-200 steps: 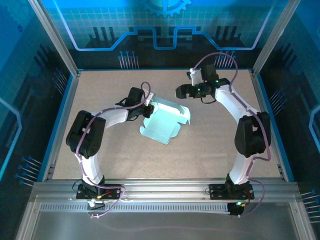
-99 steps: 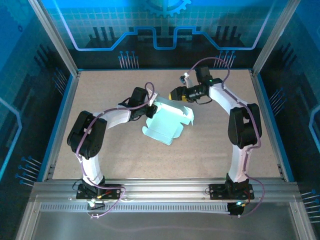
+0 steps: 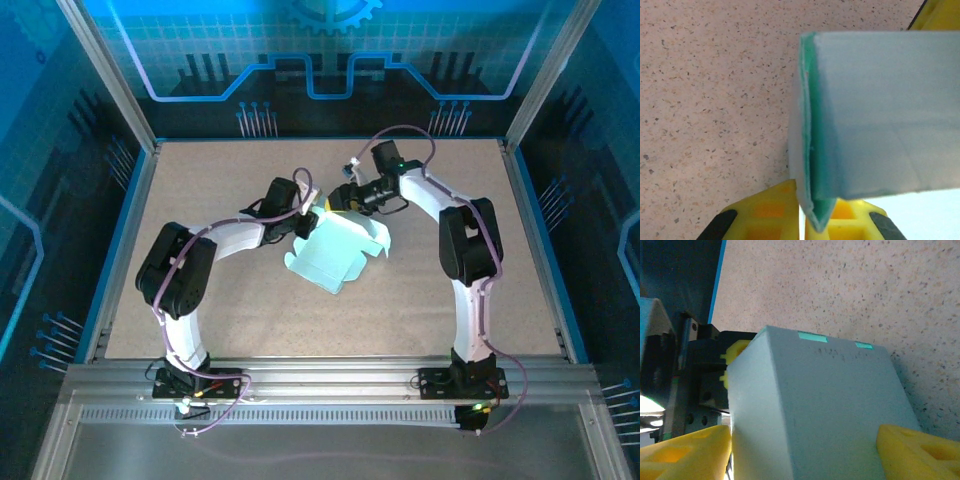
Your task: Fold the paper box
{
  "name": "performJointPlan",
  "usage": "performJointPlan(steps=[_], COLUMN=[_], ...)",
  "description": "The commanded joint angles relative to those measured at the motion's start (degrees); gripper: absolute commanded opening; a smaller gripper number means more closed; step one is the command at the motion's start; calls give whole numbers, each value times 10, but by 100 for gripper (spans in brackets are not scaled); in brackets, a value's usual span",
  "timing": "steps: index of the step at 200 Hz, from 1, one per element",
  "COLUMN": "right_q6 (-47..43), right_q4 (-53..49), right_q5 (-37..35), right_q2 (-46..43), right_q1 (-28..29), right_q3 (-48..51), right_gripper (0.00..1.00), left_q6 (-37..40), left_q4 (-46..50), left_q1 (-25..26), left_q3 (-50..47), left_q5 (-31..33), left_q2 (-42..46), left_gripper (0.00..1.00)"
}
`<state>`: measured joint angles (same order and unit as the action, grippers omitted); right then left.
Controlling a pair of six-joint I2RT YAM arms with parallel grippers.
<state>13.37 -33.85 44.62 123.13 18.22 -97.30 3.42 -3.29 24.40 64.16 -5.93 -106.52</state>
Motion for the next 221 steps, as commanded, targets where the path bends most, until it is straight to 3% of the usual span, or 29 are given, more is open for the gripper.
performJointPlan(steps=[1,117,194,221], right_q6=[7,18,14,13], right_q4=[-12,3,-2,-2], right_q5=[6,-32,-26,-23], right_q2=[10,11,11,10], right_q1=[5,17,20,21], right_q3=[-7,36,36,39], right_gripper=[74,65,60,58], left_q6=[-19,-39,-41,-47], left_q4=[-19,-27,-32,-19], left_q1=[7,17,18,18], left_q3=[-4,6,17,32], left_q5=[9,22,25,36], left_q2=[-10,-39,-51,-59], left_gripper=[11,20,40,43])
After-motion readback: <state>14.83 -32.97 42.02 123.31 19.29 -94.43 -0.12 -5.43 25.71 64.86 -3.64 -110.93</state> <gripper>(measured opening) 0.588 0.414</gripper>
